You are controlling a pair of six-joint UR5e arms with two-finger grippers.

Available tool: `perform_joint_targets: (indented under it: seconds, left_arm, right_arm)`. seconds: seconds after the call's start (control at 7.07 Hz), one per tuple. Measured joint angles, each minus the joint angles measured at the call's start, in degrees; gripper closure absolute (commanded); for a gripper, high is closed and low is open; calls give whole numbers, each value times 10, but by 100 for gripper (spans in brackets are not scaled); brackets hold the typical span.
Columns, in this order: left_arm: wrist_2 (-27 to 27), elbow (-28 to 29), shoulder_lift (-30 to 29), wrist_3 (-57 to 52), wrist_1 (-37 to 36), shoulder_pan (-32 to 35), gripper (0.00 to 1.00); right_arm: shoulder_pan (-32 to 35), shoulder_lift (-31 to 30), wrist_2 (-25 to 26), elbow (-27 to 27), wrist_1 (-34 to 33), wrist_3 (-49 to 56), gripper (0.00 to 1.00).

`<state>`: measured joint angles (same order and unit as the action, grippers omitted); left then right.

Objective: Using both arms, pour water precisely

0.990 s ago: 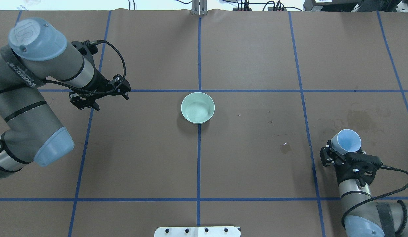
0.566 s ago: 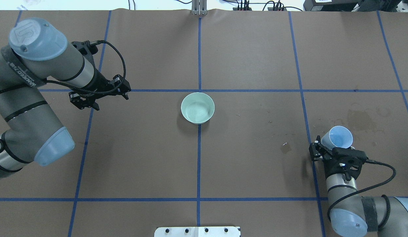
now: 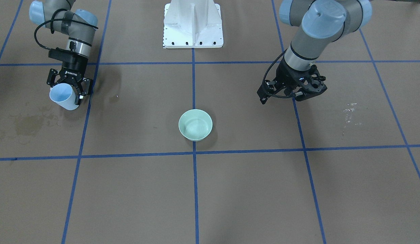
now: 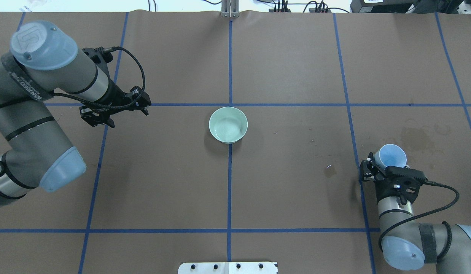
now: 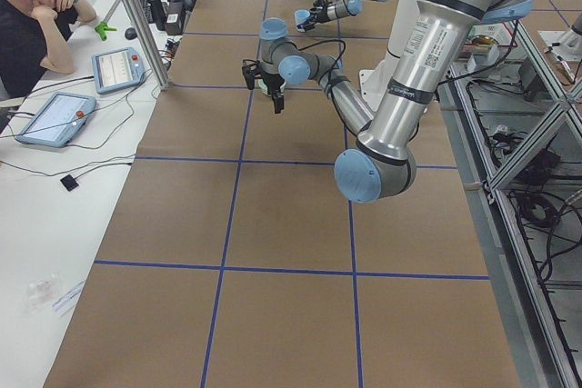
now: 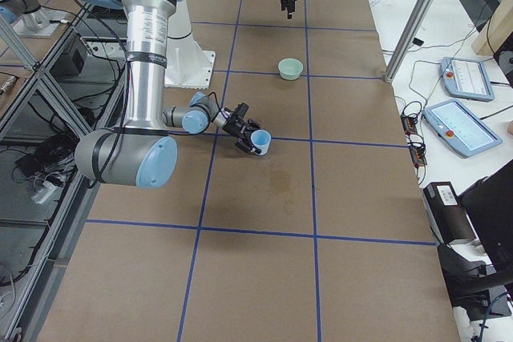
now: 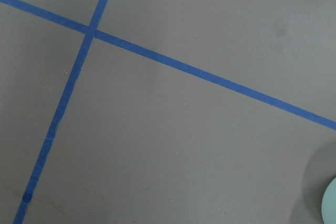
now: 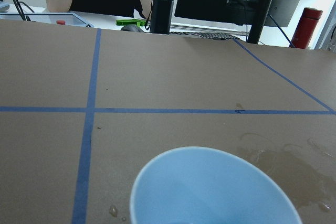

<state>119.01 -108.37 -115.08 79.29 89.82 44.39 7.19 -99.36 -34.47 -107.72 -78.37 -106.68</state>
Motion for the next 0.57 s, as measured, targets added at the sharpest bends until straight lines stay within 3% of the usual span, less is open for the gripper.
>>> perform_joint_targets:
  seconds: [0.28,0.57]
  left_arm:
    - [0,0,-1,0,0,0,0]
    - [0,-2,-1,0,0,0,0]
  right_arm:
    - [18,0,-4,2,9,16,100]
    - [51,-3,-14,-5,120,129,100]
